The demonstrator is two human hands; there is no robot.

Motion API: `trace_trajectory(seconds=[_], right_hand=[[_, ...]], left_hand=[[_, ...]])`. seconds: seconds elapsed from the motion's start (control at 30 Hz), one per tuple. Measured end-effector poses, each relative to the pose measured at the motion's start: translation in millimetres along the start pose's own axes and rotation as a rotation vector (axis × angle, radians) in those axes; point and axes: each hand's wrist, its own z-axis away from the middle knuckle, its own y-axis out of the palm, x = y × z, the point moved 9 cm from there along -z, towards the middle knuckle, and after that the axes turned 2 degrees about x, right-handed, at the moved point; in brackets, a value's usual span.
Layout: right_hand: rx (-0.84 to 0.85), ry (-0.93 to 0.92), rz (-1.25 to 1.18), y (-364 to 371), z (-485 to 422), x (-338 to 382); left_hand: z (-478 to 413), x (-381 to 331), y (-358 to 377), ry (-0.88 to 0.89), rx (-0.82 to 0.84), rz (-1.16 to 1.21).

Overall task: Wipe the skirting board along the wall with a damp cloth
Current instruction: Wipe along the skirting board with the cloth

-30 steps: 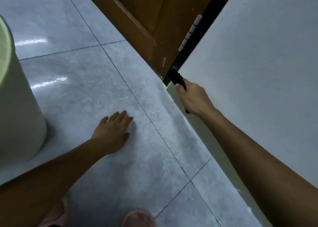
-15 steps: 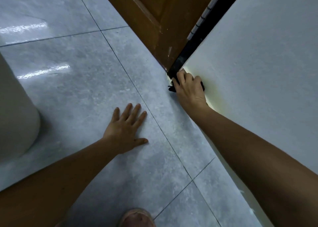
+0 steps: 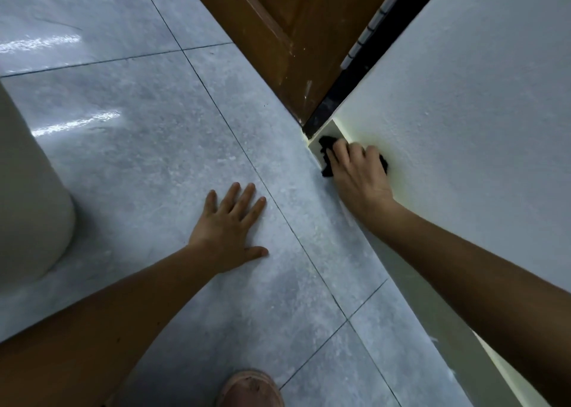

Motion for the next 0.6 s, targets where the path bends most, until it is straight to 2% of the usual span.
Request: trace_trajectory(seconds=[0.2,0.43,0.53,0.6], right_hand=[[0.089,0.051,-0.06,-11,-55,4],[0.106,-0.113,0.043,13,4,29],[0.116,-0.136,0.08,23,30,25],[0.062,-0.096,0.092,17,28,12]], left_hand=[[0,0,0,-0.005,-0.006,-0.006],[1,-1,-2,-0.001,-0.001,0.002],[2,0,-2,-0.001,0.004,0.0],[2,0,-1,0.001,0.005,-0.002]])
